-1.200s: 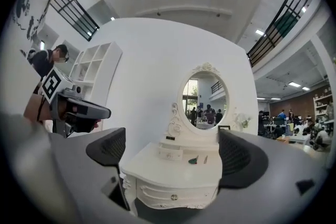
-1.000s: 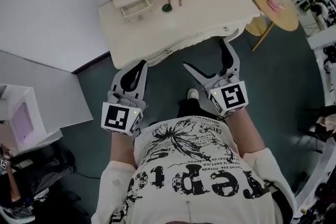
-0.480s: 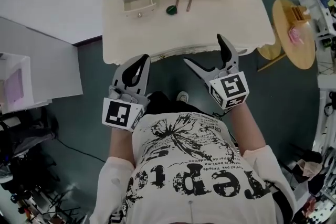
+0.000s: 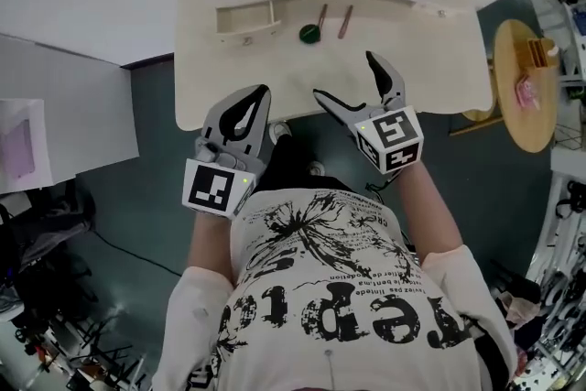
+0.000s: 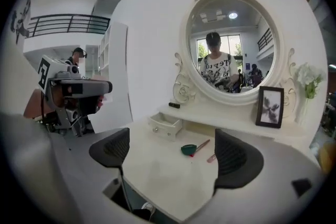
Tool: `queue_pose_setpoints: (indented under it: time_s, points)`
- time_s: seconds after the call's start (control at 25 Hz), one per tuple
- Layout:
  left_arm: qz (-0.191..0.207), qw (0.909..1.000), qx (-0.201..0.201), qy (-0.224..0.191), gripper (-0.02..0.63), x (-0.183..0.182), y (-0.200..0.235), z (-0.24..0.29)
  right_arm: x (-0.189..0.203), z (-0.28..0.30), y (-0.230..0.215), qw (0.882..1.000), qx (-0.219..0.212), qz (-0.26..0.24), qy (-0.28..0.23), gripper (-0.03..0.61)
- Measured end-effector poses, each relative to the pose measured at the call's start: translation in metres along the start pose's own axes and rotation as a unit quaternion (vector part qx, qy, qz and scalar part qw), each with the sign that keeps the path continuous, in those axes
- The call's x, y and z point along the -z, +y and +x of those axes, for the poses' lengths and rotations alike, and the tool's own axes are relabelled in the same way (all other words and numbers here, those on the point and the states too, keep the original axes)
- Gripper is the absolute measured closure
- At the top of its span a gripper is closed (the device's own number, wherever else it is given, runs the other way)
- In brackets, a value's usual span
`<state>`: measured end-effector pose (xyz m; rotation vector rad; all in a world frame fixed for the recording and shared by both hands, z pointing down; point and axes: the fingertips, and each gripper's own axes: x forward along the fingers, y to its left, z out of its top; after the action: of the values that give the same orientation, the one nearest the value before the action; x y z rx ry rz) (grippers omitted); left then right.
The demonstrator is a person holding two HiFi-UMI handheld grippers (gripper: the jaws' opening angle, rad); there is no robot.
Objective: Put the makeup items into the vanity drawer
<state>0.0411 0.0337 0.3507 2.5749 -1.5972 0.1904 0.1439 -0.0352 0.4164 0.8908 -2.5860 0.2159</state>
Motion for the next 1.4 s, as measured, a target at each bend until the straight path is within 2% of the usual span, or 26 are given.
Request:
queue_pose_setpoints:
  time_s: [0.08, 0.2, 0.32, 0.52, 0.68, 1.04, 1.12, 1.28, 1.4]
  points:
    - [-0.005, 0.9999, 0.01, 0.002, 0.6, 0.001, 0.015, 0.021, 0.005, 0.027, -0.013, 1.0, -0.008, 0.003, 0.026, 0.08]
    - [-0.021, 0.9993, 0.016, -0.026, 0.6, -0.008, 0.038, 0.053, 0.014, 0.062, -0.033, 0.998, -0.009, 0.008, 0.063, 0.081]
    - [-0.018, 0.9996, 0.012, -0.02, 0.6, 0.001, 0.062, 0.077, 0.03, 0.095, -0.051, 0.995, -0.004, 0.016, 0.103, 0.097]
    - [-0.034, 0.9992, 0.018, -0.004, 0.6, 0.023, 0.091, 0.106, 0.054, 0.141, -0.074, 0.987, 0.006, 0.026, 0.156, 0.164]
    - [-0.044, 0.9988, 0.018, 0.01, 0.6, 0.036, 0.105, 0.121, 0.071, 0.164, -0.082, 0.98, 0.003, 0.041, 0.194, 0.249]
    - [-0.049, 0.9985, 0.02, 0.013, 0.6, 0.044, 0.122, 0.137, 0.095, 0.196, -0.088, 0.968, -0.003, 0.054, 0.246, 0.364]
    - [-0.048, 0.9986, 0.019, 0.011, 0.6, 0.044, 0.124, 0.137, 0.099, 0.197, -0.088, 0.965, 0.0, 0.05, 0.256, 0.419]
    - [-0.046, 0.9987, 0.018, 0.01, 0.6, 0.043, 0.126, 0.136, 0.096, 0.197, -0.092, 0.967, 0.021, 0.04, 0.252, 0.525]
    - [-0.041, 0.999, 0.019, 0.005, 0.6, 0.041, 0.126, 0.136, 0.089, 0.197, -0.094, 0.969, 0.023, 0.038, 0.244, 0.538]
